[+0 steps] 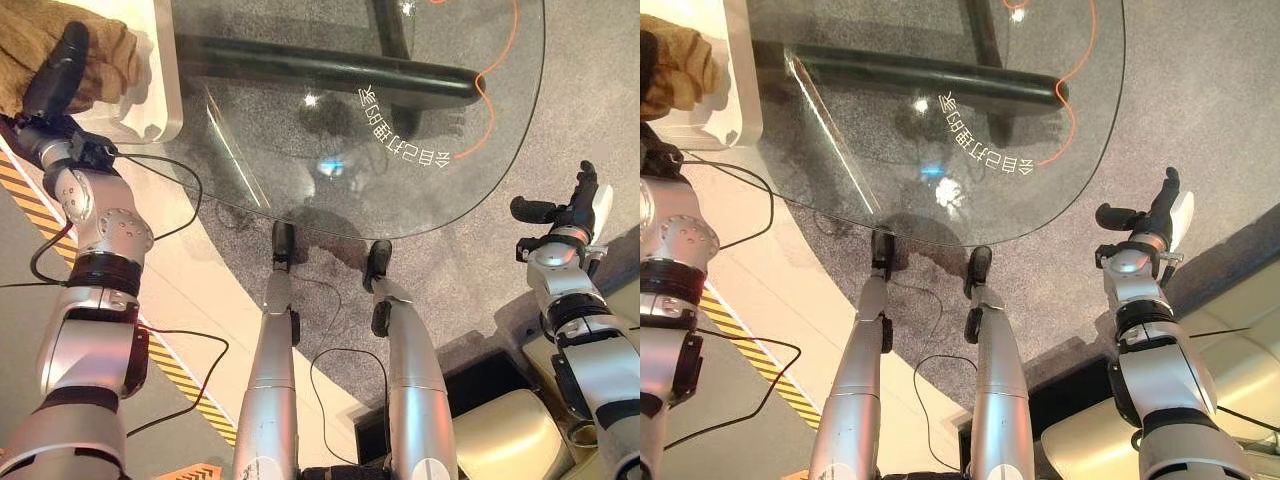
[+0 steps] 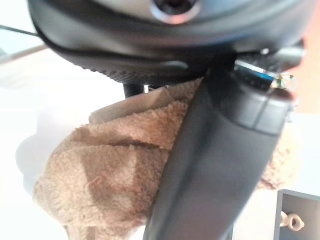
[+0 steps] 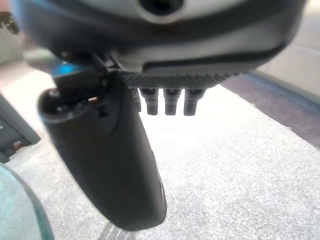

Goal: Wipe the table with a cloth and put it in the basket.

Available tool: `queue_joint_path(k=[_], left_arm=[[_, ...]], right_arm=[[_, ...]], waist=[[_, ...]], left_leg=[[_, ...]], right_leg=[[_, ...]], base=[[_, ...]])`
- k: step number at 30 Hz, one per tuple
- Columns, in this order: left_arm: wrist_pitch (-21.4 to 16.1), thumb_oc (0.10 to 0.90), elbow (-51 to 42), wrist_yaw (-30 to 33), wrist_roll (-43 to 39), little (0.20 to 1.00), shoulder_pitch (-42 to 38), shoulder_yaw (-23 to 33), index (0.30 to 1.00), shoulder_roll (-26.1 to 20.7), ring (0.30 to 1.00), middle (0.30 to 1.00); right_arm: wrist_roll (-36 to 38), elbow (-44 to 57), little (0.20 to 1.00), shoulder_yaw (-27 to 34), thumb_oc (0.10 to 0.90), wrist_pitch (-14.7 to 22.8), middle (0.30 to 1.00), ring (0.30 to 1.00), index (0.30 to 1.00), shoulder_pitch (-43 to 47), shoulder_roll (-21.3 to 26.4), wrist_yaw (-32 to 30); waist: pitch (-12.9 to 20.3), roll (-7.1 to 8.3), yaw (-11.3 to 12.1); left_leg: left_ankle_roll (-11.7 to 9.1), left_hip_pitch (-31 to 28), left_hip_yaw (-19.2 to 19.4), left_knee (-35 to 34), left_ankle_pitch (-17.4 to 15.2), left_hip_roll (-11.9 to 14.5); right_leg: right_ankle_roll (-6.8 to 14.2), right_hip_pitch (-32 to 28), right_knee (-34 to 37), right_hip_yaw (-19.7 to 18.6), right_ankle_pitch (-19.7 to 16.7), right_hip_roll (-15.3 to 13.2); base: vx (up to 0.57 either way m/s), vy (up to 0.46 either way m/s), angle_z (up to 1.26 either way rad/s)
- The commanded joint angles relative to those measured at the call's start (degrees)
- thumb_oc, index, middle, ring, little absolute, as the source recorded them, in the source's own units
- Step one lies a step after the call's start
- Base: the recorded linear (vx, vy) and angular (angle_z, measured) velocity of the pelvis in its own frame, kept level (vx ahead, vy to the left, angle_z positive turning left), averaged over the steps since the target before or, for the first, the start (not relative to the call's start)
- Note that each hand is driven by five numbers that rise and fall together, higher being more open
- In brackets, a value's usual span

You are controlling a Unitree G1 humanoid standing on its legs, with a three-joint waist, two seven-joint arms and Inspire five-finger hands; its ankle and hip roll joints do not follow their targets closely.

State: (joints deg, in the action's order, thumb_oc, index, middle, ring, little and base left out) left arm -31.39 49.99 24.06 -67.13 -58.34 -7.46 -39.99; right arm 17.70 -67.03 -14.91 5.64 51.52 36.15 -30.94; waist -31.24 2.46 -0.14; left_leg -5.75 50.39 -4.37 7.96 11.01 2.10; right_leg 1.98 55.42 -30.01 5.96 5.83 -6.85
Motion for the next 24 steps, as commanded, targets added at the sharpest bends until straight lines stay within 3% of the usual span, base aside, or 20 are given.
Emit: queue_joint_path(k=[1,10,16,24], left_arm=[[-7.34,0.100,0.15,2.32,7.30,0.200,-6.33,3.79,0.300,-7.06,0.300,0.300],[-4.92,0.100,1.35,6.47,13.14,0.200,-8.10,1.32,0.300,-8.16,0.300,0.300],[3.15,0.100,3.95,10.54,21.08,0.200,-9.24,-0.81,0.300,-8.80,0.300,0.300],[10.31,0.100,8.21,12.57,25.82,0.200,-11.00,-2.81,0.300,-10.12,0.300,0.300]], right_arm=[[0.35,-0.93,0.900,-1.13,0.800,2.25,0.900,0.900,0.900,-1.19,6.15,-1.34],[0.36,-1.44,0.900,-1.49,0.800,2.65,0.900,0.900,0.900,-1.09,6.49,-1.06],[0.18,-0.99,0.900,-2.14,0.800,1.88,0.900,0.900,0.900,-0.56,6.35,-0.89],[0.29,-1.48,0.900,-2.96,0.800,1.98,0.900,0.900,0.900,0.45,6.60,-0.54]], waist=[[1.45,-1.97,-0.81],[1.45,-1.92,-0.87],[1.45,-1.80,-0.95],[1.45,-1.72,-1.26]], left_leg=[[2.99,-1.25,2.11,9.10,-9.89,-2.38],[2.93,-0.79,2.08,9.53,-10.11,-2.21],[2.97,-0.83,1.98,9.88,-10.60,-2.11],[3.01,-0.64,2.06,10.14,-10.70,-2.00]], right_leg=[[1.37,-6.23,12.77,-1.37,-5.93,3.21],[1.45,-5.85,12.49,-1.39,-5.87,3.12],[1.44,-5.83,11.97,-1.51,-5.34,3.38],[1.47,-5.58,11.73,-1.65,-5.21,3.61]], base=[[0.00,0.000,0.00],[0.01,0.001,0.00],[0.01,-0.001,0.00],[0.01,0.000,0.00]])
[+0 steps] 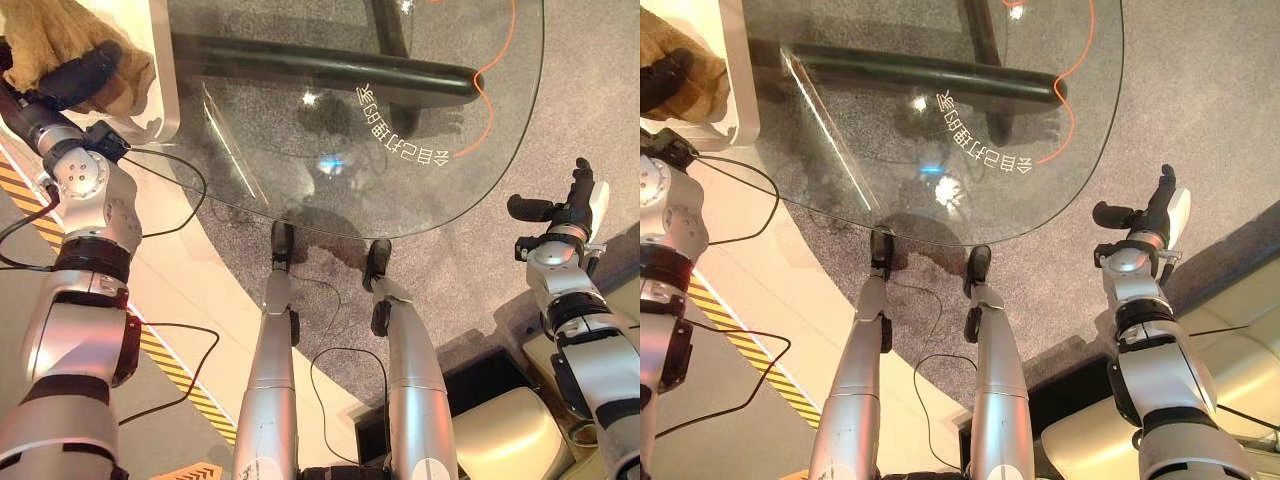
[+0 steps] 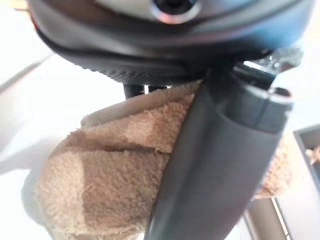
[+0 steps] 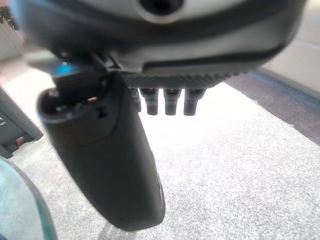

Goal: Wipe the table with a cloth and put it in the basket.

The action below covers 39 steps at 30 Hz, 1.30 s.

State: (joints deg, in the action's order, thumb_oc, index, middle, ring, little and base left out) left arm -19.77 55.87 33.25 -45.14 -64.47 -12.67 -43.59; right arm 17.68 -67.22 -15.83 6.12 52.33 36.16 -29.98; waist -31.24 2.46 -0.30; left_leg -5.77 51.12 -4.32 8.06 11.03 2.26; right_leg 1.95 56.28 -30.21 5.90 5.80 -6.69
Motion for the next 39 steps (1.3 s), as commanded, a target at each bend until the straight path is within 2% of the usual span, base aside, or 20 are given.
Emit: queue_joint_path(k=[1,4,5,6,7,8,9,14,18,25,31,39], left_arm=[[-0.84,0.100,2.98,3.00,3.70,0.200,-4.88,2.31,0.300,-6.58,0.300,0.300],[1.01,0.100,4.26,2.44,3.41,0.200,-5.06,2.18,0.300,-6.57,0.300,0.300],[1.74,0.155,4.74,2.17,3.13,0.255,-5.16,2.07,0.347,-6.66,0.347,0.347],[2.11,0.333,5.09,2.11,2.90,0.433,-5.19,2.00,0.500,-6.66,0.500,0.500],[2.66,0.556,5.48,2.22,2.55,0.656,-5.18,2.07,0.691,-6.58,0.691,0.691],[3.28,0.745,5.90,2.26,2.15,0.845,-5.18,2.10,0.853,-6.52,0.853,0.853],[3.47,0.800,6.29,2.54,2.00,0.900,-4.98,2.18,0.900,-6.48,0.900,0.900],[5.17,0.800,7.48,1.12,1.35,0.900,-5.04,2.26,0.900,-6.32,0.900,0.900],[8.91,0.800,8.39,-1.60,0.28,0.900,-5.00,1.90,0.900,-5.95,0.900,0.900],[11.50,0.800,8.70,-5.09,-0.21,0.900,-4.72,1.30,0.900,-5.50,0.900,0.900],[11.40,0.800,8.18,-5.19,-0.47,0.900,-4.54,1.16,0.900,-5.75,0.900,0.900],[9.30,0.800,6.73,-4.18,-0.47,0.900,-2.86,2.15,0.900,-6.07,0.900,0.900]], right_arm=[[0.27,-1.55,0.900,-2.07,0.800,1.69,0.900,0.900,0.900,-0.31,6.59,-1.48],[0.21,-1.60,0.900,-2.20,0.800,1.54,0.900,0.900,0.900,0.03,6.56,-1.53],[0.29,-1.66,0.900,-2.36,0.800,1.58,0.900,0.900,0.900,0.13,6.58,-1.52],[0.35,-1.66,0.900,-2.45,0.800,1.54,0.900,0.900,0.900,0.23,6.64,-1.45],[0.36,-1.63,0.900,-2.50,0.800,1.43,0.900,0.900,0.900,0.35,6.69,-1.36],[0.28,-1.57,0.900,-2.62,0.800,1.32,0.900,0.900,0.900,0.47,6.59,-1.47],[0.26,-1.42,0.900,-2.74,0.800,1.10,0.900,0.900,0.900,0.57,6.53,-1.60],[0.23,-1.46,0.900,-2.89,0.800,1.00,0.900,0.900,0.900,0.94,6.48,-1.62],[0.04,-1.65,0.900,-2.96,0.800,0.81,0.900,0.900,0.900,1.31,6.41,-1.45],[-0.31,-1.66,0.900,-3.04,0.800,0.64,0.900,0.900,0.900,1.84,6.57,-1.20],[-0.28,-1.51,0.900,-2.83,0.800,0.66,0.900,0.900,0.900,1.97,6.99,-0.99],[0.42,-1.28,0.900,-2.65,0.800,1.37,0.900,0.900,0.900,0.74,6.73,-1.10]], waist=[[1.45,-1.75,-1.12],[1.45,-1.73,-1.25],[1.45,-1.71,-1.28],[1.45,-1.67,-1.33],[1.45,-1.65,-1.37],[1.45,-1.66,-1.42],[1.45,-1.67,-1.42],[1.45,-1.67,-1.58],[1.45,-1.69,-1.61],[1.45,-1.81,-1.73],[1.45,-1.95,-1.79],[1.45,-2.14,-1.62]], left_leg=[[3.00,-1.28,2.01,10.18,-10.74,-2.20],[3.00,-0.75,1.89,10.28,-10.28,-2.25],[2.99,-0.62,1.88,10.39,-10.29,-2.22],[2.97,-0.51,1.86,10.47,-10.31,-2.21],[2.96,-0.44,1.83,10.54,-10.31,-2.21],[2.94,-0.37,1.81,10.58,-10.30,-2.20],[2.91,-0.62,1.82,10.65,-10.73,-2.11],[2.94,-0.21,1.79,10.59,-10.22,-2.23],[2.86,-0.41,1.75,10.64,-10.53,-2.12],[2.77,-0.39,1.84,10.62,-10.49,-2.02],[2.83,-0.14,1.91,10.33,-9.94,-2.06],[3.02,-1.61,2.02,9.74,-9.81,-2.23]], right_leg=[[1.54,-6.40,11.93,-1.63,-5.20,3.42],[1.50,-5.91,11.92,-1.66,-5.61,3.36],[1.49,-5.78,11.82,-1.68,-5.60,3.39],[1.49,-5.69,11.81,-1.73,-5.58,3.40],[1.47,-5.61,11.77,-1.75,-5.59,3.44],[1.47,-5.53,11.72,-1.79,-5.60,3.45],[1.47,-5.72,11.58,-1.89,-5.18,3.55],[1.44,-5.25,11.55,-1.88,-5.64,3.63],[1.52,-5.43,11.40,-1.91,-5.34,3.72],[1.61,-5.38,11.42,-1.96,-5.44,3.73],[1.64,-5.15,11.77,-1.97,-5.95,3.60],[1.77,-6.41,12.31,-2.20,-6.23,3.60]], base=[[0.00,0.000,0.00],[0.00,0.000,0.00],[0.00,0.000,0.00],[0.00,0.000,0.00],[0.00,0.000,0.00],[0.00,0.000,0.00],[0.00,0.000,0.00],[0.00,0.000,0.00],[0.00,0.000,0.00],[0.00,0.000,0.00],[0.00,0.000,0.00],[-0.02,-0.006,0.00]])
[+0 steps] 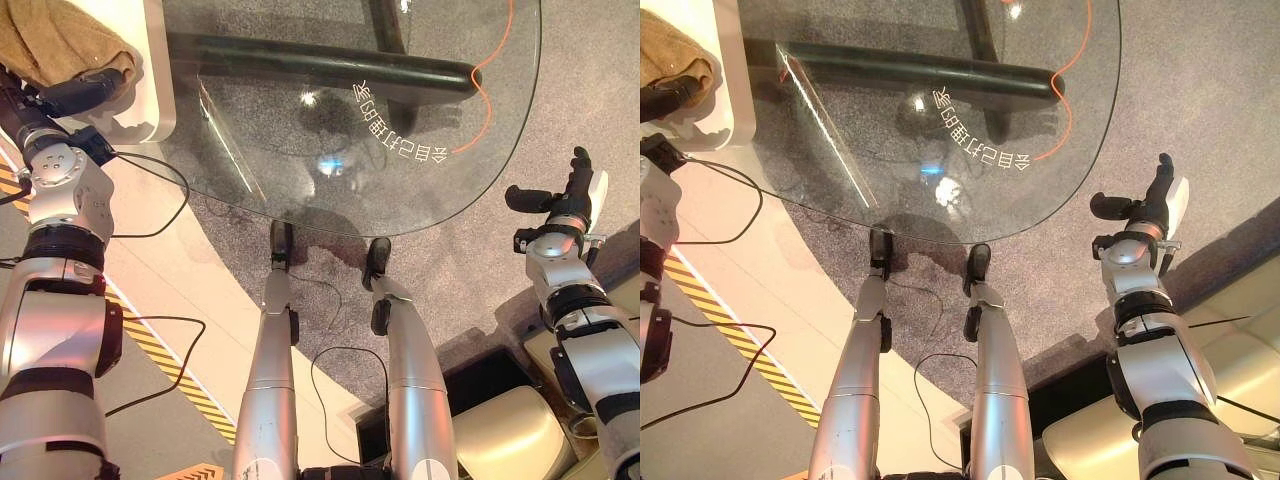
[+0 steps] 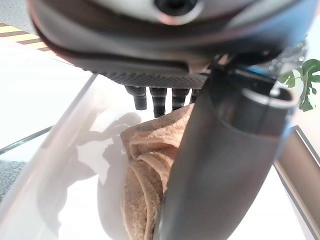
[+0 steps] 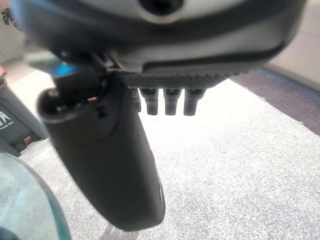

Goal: Wipe the table with a cloth and put it in the basket.

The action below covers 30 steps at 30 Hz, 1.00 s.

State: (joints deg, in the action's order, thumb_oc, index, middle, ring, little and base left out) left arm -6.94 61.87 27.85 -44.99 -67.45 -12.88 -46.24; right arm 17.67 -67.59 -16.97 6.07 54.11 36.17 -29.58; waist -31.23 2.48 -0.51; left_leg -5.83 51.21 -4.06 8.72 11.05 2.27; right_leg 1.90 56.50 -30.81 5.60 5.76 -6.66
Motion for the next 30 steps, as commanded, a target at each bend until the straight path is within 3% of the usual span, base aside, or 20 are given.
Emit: queue_joint_path(k=[1,7,12,20,25,30], left_arm=[[-3.96,0.800,0.51,1.87,-0.52,0.900,0.18,2.48,0.900,-3.50,0.900,0.900],[-6.68,0.800,-0.87,3.75,-0.13,0.900,2.65,3.86,0.900,-3.63,0.900,0.900],[-7.66,0.800,-4.41,0.62,1.79,0.900,13.01,7.78,0.900,-0.72,0.900,0.900],[-7.52,0.800,-5.72,-17.17,5.37,0.900,37.18,12.61,0.900,7.07,0.900,0.900],[-5.44,0.800,-4.97,-22.49,9.22,0.900,48.22,14.32,0.900,12.70,0.900,0.900],[-2.66,0.800,-2.39,-25.18,12.29,0.900,54.91,15.95,0.900,16.18,0.900,0.900]], right_arm=[[0.54,-0.90,0.900,-1.45,0.800,1.48,0.900,0.900,0.900,-1.13,6.76,-1.42],[1.59,-0.80,0.900,-0.97,0.800,2.25,0.900,0.900,0.900,-4.20,5.59,-1.23],[-0.21,1.72,0.900,1.01,0.800,2.33,0.900,0.900,0.900,-12.45,2.13,-0.29],[-3.94,0.61,0.900,4.44,0.800,0.87,0.900,0.900,0.900,-27.24,-2.41,10.21],[-7.05,-0.89,0.900,8.10,0.800,1.16,0.900,0.900,0.900,-36.64,-4.37,15.30],[-12.06,-3.06,0.900,10.12,0.800,-1.17,0.900,0.900,0.900,-42.75,-7.06,17.67]], waist=[[1.43,-2.15,-1.42],[1.43,-2.23,-1.39],[1.72,-2.22,-0.85],[10.77,-3.06,1.03],[16.92,-2.82,1.43],[23.35,-2.82,1.61]], left_leg=[[3.07,-1.85,1.79,8.97,-9.79,-2.21],[2.85,-5.08,1.80,7.76,-9.59,-2.23],[2.51,-13.67,2.36,4.37,-9.03,-3.21],[2.90,-29.04,3.40,-2.55,-8.95,-4.29],[3.69,-37.49,3.20,-5.77,-9.91,-4.88],[4.20,-44.72,2.61,-8.34,-10.94,-4.65]], right_leg=[[1.82,-6.75,12.97,-1.95,-6.21,3.61],[2.09,-9.43,13.28,-2.79,-6.18,3.98],[2.93,-17.66,15.50,-2.85,-6.40,3.86],[3.23,-33.56,21.83,-1.89,-6.39,1.72],[3.46,-43.11,26.43,-1.73,-6.73,1.49],[3.42,-50.24,29.00,-2.24,-6.45,1.94]], base=[[-0.06,-0.020,0.00],[-0.03,-0.030,0.00],[-0.05,-0.055,-0.01],[0.05,0.027,-0.02],[0.19,0.066,-0.01],[0.25,0.060,-0.02]])
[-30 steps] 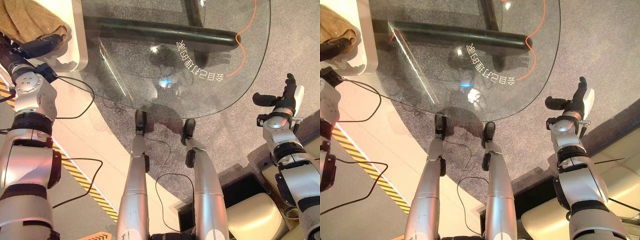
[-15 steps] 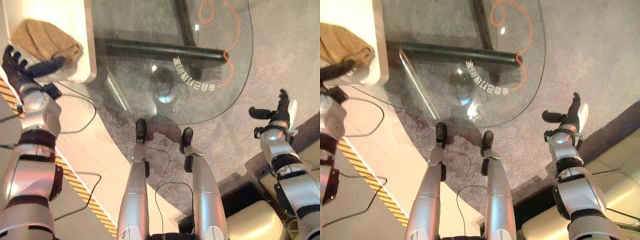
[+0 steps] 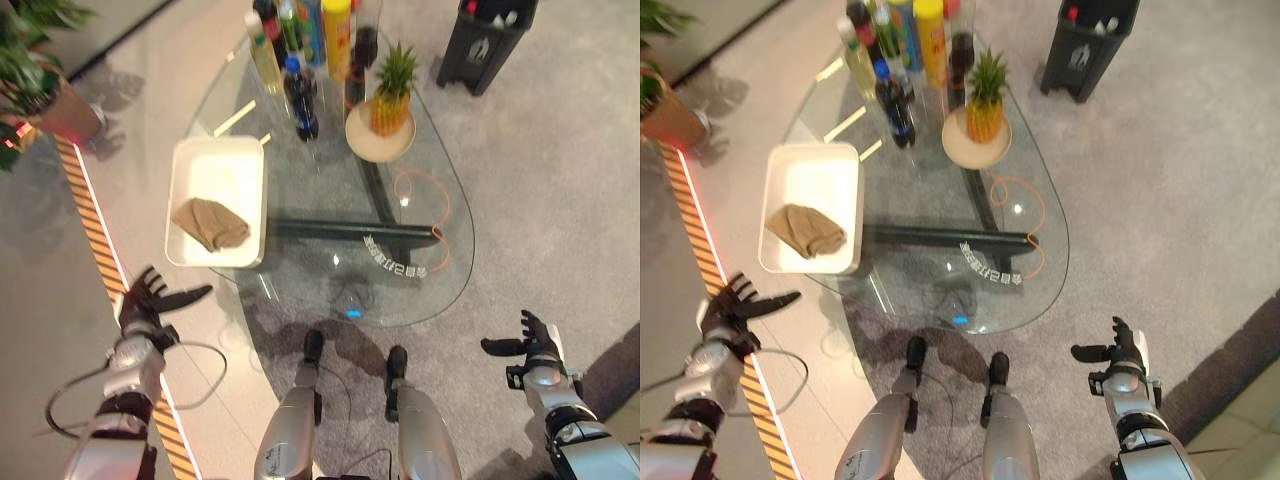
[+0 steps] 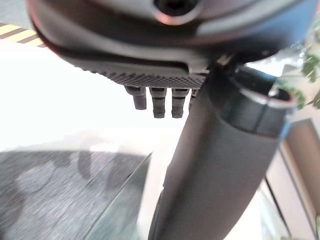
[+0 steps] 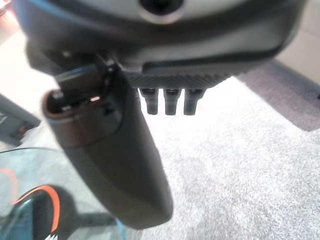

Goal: Wipe the table with a cloth and put it in the basket.

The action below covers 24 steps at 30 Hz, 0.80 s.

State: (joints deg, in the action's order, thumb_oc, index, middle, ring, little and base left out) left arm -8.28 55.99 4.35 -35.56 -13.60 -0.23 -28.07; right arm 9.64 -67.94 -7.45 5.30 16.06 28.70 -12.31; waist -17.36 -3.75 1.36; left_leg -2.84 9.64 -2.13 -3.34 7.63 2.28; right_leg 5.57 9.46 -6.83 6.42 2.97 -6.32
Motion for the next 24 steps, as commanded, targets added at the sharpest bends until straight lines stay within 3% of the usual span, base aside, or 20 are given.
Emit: queue_joint_path(k=[1,4,9,24], left_arm=[[-1.12,0.800,4.45,-2.39,4.11,0.900,2.23,3.83,0.900,-1.64,0.900,0.900],[-0.51,0.800,7.50,-3.41,7.66,0.900,4.30,4.23,0.900,-0.18,0.900,0.900],[0.66,0.800,13.75,-6.16,13.49,0.900,6.64,2.90,0.900,1.69,0.900,0.900],[5.50,0.800,22.15,-9.69,19.91,0.900,9.66,-1.56,0.900,8.21,0.900,0.900]], right_arm=[[-4.49,-3.31,0.900,0.77,0.800,-0.60,0.900,0.900,0.900,-5.85,-0.34,0.69],[-6.21,-4.44,0.900,1.00,0.800,-1.15,0.900,0.900,0.900,-7.86,-2.29,1.20],[-7.97,-5.37,0.900,0.91,0.800,-1.68,0.900,0.900,0.900,-9.62,-4.28,2.62],[-11.95,-10.13,0.900,-0.20,0.800,-3.80,0.900,0.900,0.900,-10.56,-8.23,5.44]], waist=[[10.73,3.36,-0.21],[13.57,3.38,-0.07],[15.64,3.54,-0.30],[16.63,4.14,-0.56]], left_leg=[[1.20,-4.52,0.74,3.04,-7.67,-4.45],[1.09,-7.72,0.62,0.77,-7.68,-3.97],[0.73,-10.80,0.91,-1.05,-8.00,-3.16],[0.84,-13.94,1.61,-1.26,-8.83,-2.18]], right_leg=[[-0.17,-4.40,5.53,-3.00,-3.64,1.57],[-0.02,-7.26,7.26,-3.05,-3.79,1.67],[0.24,-10.00,8.79,-2.80,-3.72,1.52],[-0.07,-13.35,9.60,-1.74,-3.33,1.40]], base=[[0.23,0.042,0.02],[0.18,0.029,0.01],[0.06,0.007,0.00],[0.00,0.001,0.00]])
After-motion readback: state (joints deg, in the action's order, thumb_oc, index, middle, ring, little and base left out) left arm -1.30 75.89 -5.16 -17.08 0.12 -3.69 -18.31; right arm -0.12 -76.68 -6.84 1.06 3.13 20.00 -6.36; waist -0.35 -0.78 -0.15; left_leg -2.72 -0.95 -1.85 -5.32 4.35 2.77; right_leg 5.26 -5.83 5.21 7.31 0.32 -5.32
